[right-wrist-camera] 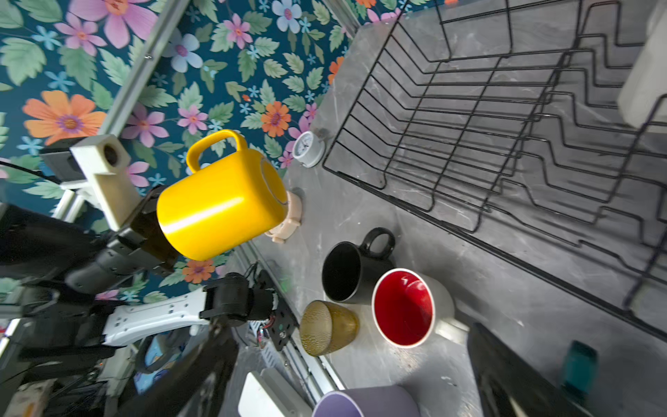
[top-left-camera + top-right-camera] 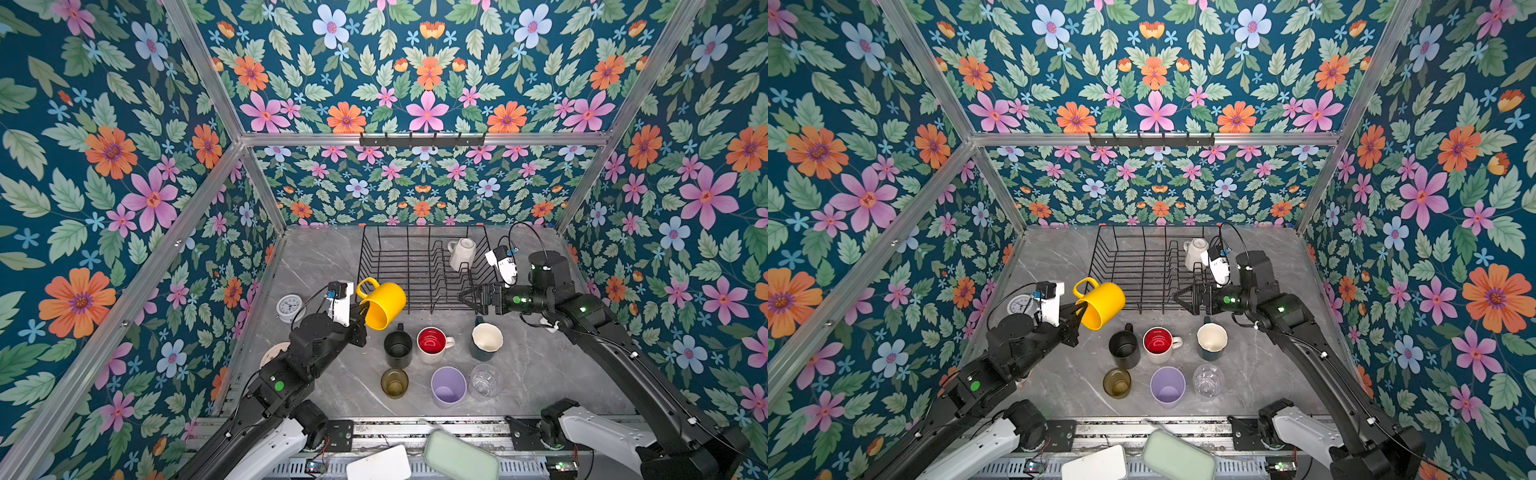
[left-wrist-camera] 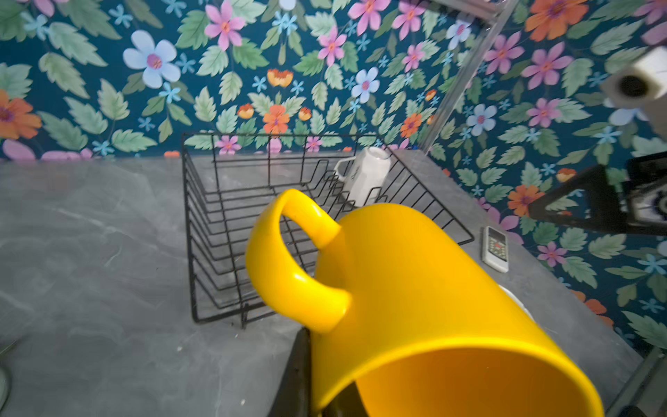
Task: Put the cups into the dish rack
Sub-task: 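Lift the yellow mug with the left gripper toward the right gripper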
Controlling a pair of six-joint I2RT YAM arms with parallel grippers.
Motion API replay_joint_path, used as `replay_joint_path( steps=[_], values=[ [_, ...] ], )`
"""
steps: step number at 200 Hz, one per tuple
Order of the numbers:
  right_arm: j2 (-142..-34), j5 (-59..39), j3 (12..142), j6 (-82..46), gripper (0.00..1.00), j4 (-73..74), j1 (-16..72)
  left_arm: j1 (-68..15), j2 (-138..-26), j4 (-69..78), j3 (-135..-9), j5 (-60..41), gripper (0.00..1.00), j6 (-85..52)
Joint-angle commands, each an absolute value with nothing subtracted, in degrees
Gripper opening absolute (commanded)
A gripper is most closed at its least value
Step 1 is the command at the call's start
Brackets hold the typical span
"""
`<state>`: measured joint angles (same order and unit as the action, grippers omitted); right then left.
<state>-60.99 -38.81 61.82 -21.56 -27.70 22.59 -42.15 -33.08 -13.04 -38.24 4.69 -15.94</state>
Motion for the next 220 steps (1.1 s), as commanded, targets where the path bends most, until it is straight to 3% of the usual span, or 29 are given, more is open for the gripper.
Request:
replay_joint_path(
  steps=[1, 80, 220],
  values=[
    [-61.2, -46.1, 60.9, -25.2, 0.99, -20.9, 22.6, -42.2, -33.9, 4.0, -36.7, -3.3, 0.0, -11.8],
    [-63.0, -59.9, 58.7, -30.8, 0.99, -10.2, 22.6, -42.2, -38.6, 20.1, -32.6, -20.4, 0.0, -11.6],
    [-63.8, -65.0, 56.6, -35.2, 0.99, -4.1, 25.5, -42.1, -42.8, 26.2, -31.8, -26.9, 0.0, -13.7]
  ],
)
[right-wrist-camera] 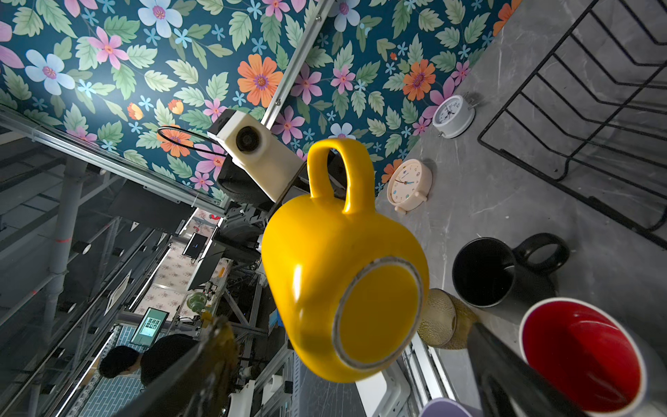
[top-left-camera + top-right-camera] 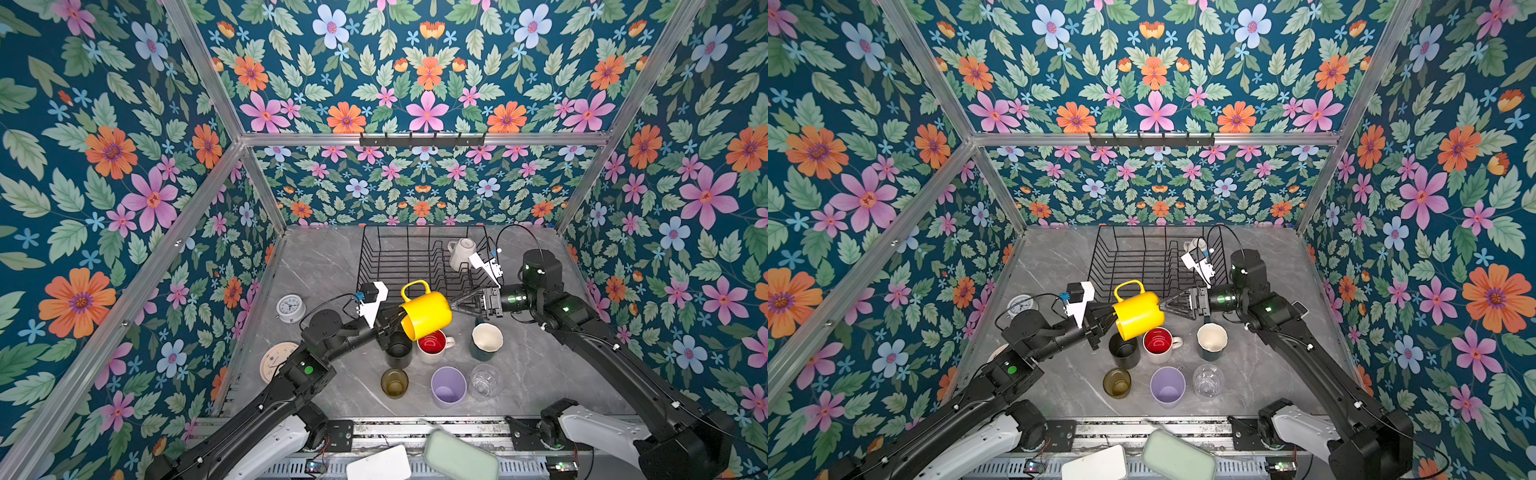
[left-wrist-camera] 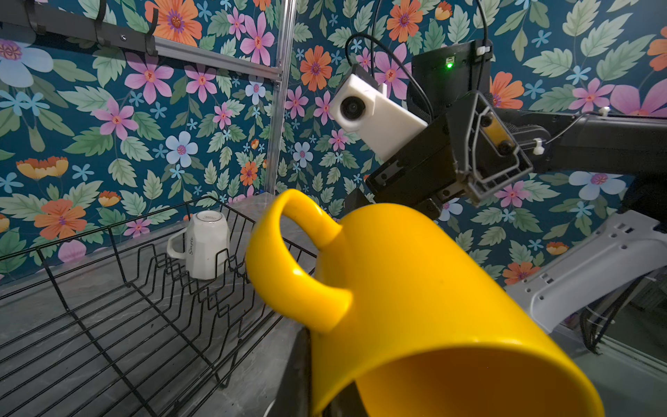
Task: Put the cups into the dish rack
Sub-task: 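Lift the yellow mug with the left gripper toward the right gripper, then grasp the yellow mug's handle with the right gripper while left holds it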
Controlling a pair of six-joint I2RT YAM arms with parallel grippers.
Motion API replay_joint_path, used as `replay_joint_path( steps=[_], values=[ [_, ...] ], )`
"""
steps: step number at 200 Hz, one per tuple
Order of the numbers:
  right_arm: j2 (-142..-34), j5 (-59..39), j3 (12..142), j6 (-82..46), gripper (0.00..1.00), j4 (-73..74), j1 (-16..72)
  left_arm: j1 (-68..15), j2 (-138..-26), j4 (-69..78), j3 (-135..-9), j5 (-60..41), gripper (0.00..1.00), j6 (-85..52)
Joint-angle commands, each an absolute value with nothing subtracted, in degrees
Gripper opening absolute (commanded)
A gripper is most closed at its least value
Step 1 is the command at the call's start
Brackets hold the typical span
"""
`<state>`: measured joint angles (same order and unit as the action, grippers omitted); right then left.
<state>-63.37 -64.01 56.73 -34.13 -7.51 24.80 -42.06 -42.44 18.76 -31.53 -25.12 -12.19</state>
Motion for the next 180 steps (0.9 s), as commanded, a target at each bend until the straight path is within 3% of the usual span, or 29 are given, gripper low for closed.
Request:
replay_joint_path(
  steps=[1, 180],
  values=[
    [-63.8, -65.0, 56.5, -35.2, 0.99, -4.0, 25.6, -42.1, -42.8, 26.2, -31.8, -27.0, 0.0, -13.7],
    [-69.4, -63.3, 57.4, -39.2, 0.99, 3.1, 33.7, -42.1, -45.5, 30.1, -32.1, -29.4, 0.0, -15.2]
  ],
)
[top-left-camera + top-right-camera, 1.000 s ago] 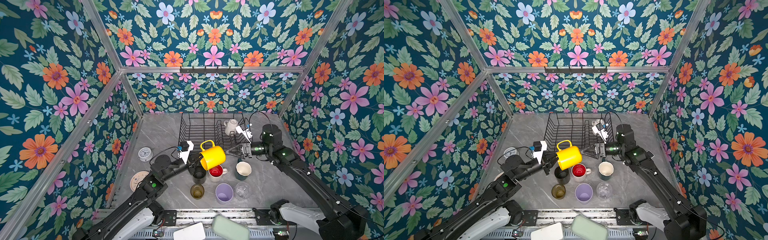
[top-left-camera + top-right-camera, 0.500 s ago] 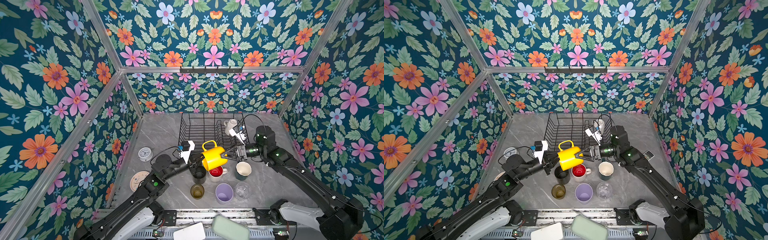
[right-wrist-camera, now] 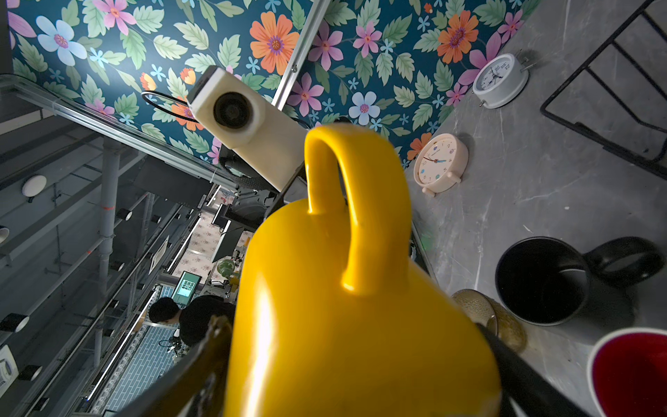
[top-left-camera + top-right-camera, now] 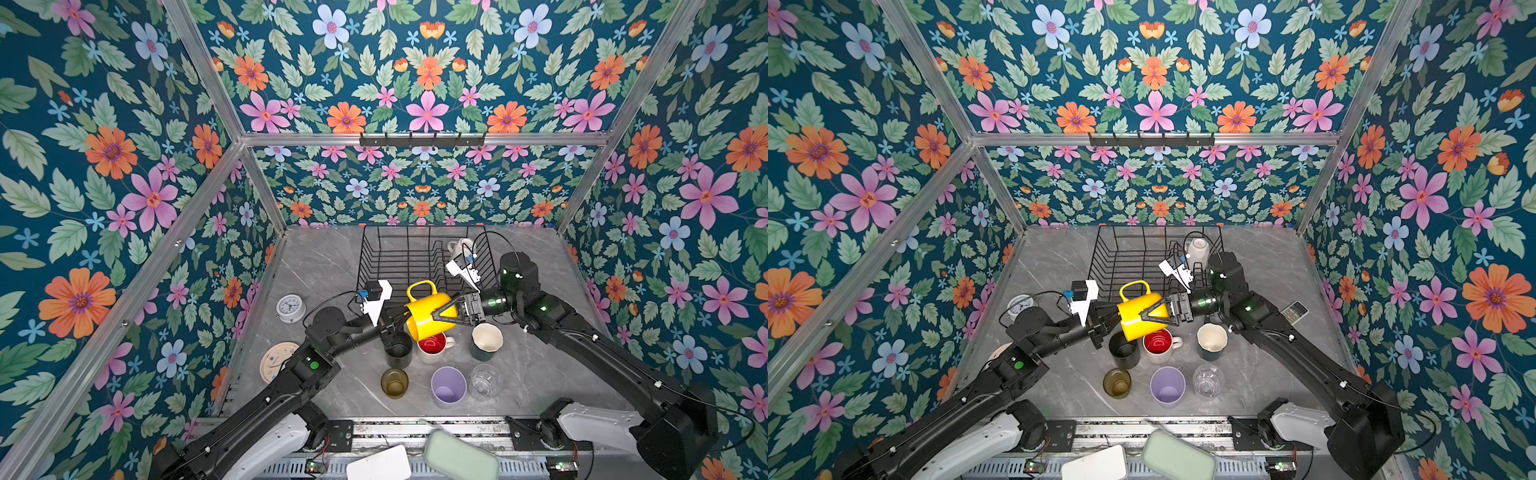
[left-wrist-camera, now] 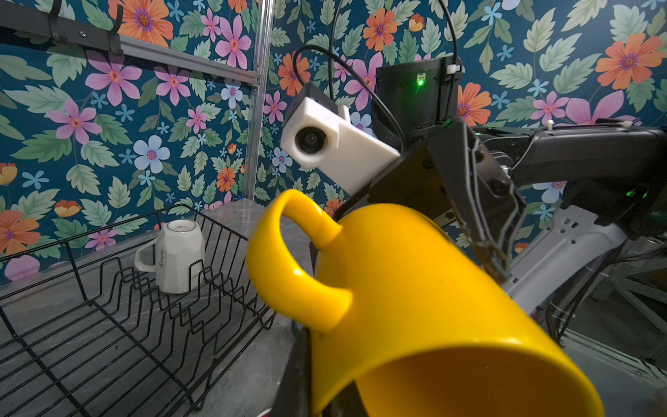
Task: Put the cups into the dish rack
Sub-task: 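Grasp the yellow mug's handle with the right gripper while left holds it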
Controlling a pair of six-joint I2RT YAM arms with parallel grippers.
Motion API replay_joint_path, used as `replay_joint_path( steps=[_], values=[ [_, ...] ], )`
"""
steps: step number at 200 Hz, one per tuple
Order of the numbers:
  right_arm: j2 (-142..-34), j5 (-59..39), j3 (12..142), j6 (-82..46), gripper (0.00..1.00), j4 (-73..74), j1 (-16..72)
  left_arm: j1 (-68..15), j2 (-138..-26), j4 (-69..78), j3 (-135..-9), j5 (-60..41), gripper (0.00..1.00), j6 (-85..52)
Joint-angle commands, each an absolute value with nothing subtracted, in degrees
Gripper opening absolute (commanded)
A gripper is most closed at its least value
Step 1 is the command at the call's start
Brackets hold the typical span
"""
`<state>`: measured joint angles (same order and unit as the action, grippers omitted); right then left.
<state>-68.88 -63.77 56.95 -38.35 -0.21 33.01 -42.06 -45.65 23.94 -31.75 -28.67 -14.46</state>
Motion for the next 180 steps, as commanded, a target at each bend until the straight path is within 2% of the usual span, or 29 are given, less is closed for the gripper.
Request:
replay_joint_path(
  steps=[1, 58, 113, 137, 161, 180],
  values=[
    [-69.5, -63.3, 57.4, -39.2, 0.99, 3.2, 33.8, -42.1, -45.5, 30.1, -32.1, -29.4, 0.0, -15.2],
    [-71.1, -63.1, 57.7, -40.3, 0.97, 4.6, 35.3, -42.1, -46.2, 32.5, -31.5, -29.5, 0.0, -16.1],
    [-71.7, -63.3, 57.6, -40.7, 0.89, 4.9, 35.6, -42.1, -47.2, 33.6, -31.5, -29.4, 0.0, -16.4],
    [-71.9, -63.3, 57.4, -40.9, 0.78, 5.0, 35.6, -42.1, -47.1, 33.8, -31.4, -29.1, 0.0, -16.6],
    [-72.0, -63.3, 57.5, -40.9, 0.63, 4.7, 35.7, -42.1, -47.0, 33.8, -31.5, -28.7, 0.0, -16.6],
    [-72.1, -63.0, 57.8, -40.6, 0.47, 4.0, 35.7, -42.1, -46.9, 33.8, -31.4, -28.3, 0.0, -16.5]
  ],
)
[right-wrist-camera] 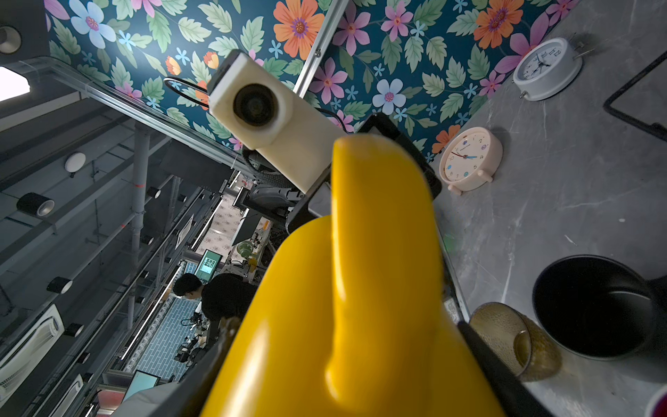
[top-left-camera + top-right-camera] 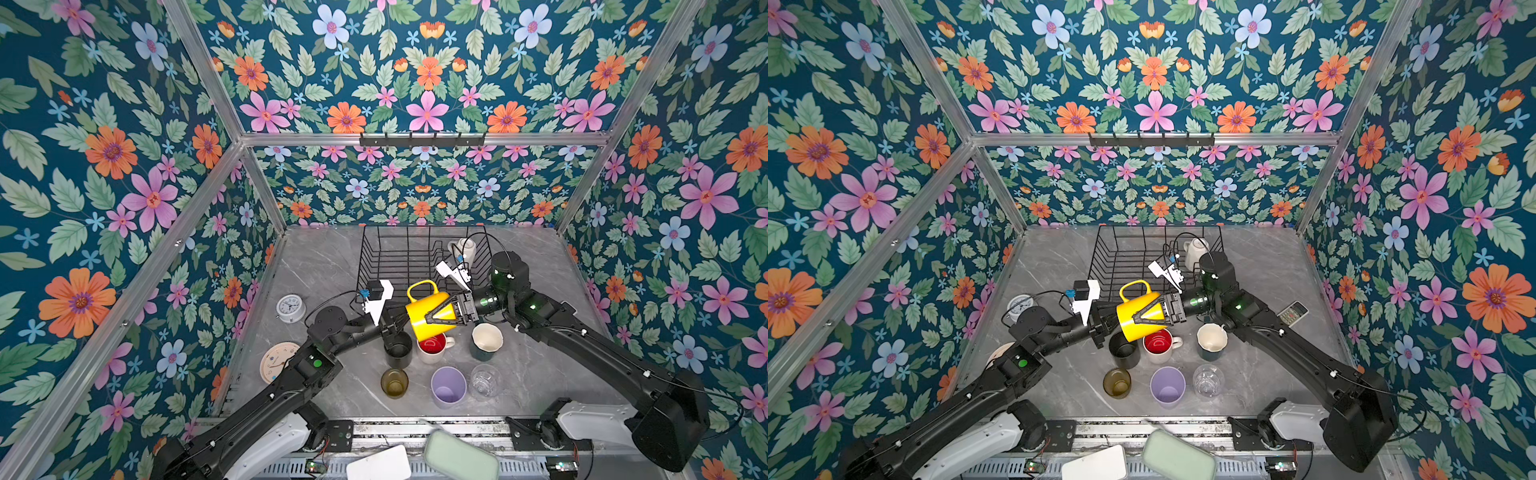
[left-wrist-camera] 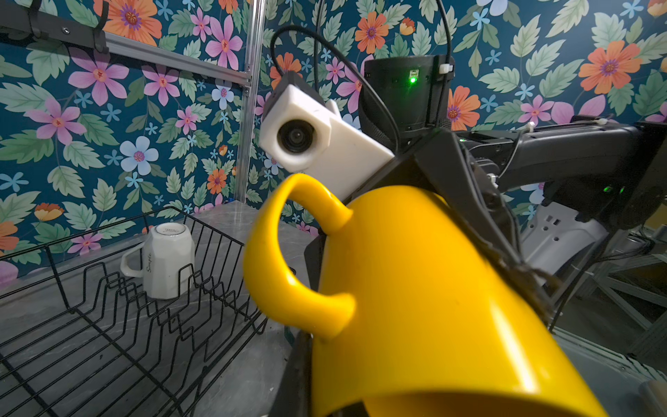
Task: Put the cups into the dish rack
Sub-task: 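Grasp the yellow mug's handle with the right gripper while left holds it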
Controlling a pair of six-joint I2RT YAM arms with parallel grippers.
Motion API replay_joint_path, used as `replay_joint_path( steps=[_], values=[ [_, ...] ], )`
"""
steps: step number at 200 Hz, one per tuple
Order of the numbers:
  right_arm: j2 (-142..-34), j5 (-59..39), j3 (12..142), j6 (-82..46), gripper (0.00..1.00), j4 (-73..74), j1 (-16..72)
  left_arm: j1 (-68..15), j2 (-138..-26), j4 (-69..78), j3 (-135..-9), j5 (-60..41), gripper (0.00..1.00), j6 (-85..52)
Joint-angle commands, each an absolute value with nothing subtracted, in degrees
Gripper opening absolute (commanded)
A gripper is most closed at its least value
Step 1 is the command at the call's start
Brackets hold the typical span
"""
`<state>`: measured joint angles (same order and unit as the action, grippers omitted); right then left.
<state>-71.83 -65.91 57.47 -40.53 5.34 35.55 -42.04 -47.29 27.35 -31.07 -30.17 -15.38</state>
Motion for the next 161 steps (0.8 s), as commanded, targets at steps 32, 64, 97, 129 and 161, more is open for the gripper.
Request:
replay_joint_path(
  steps=[32, 64, 97, 129, 161],
  values=[
    [-72.2, -62.4, 58.1, -40.7, 0.0, 3.3, 35.7, -42.1, -46.6, 33.3, -31.3, -26.9, 0.0, -16.8],
    [-72.0, -61.6, 58.6, -41.6, 0.0, 3.7, 35.6, -42.1, -46.2, 32.5, -31.2, -25.4, 0.0, -17.2],
    [-70.5, -60.6, 58.8, -42.8, 0.0, 5.8, 35.6, -42.0, -45.5, 31.2, -31.2, -23.2, 0.21, -17.8],
    [-69.9, -60.2, 59.2, -43.5, 0.0, 6.0, 35.5, -42.0, -44.8, 31.0, -31.0, -23.2, 0.42, -17.4],
    [-69.1, -59.6, 59.3, -43.5, 0.0, 5.3, 34.8, -42.1, -44.4, 29.6, -31.3, -22.9, 0.72, -17.2]
  ],
)
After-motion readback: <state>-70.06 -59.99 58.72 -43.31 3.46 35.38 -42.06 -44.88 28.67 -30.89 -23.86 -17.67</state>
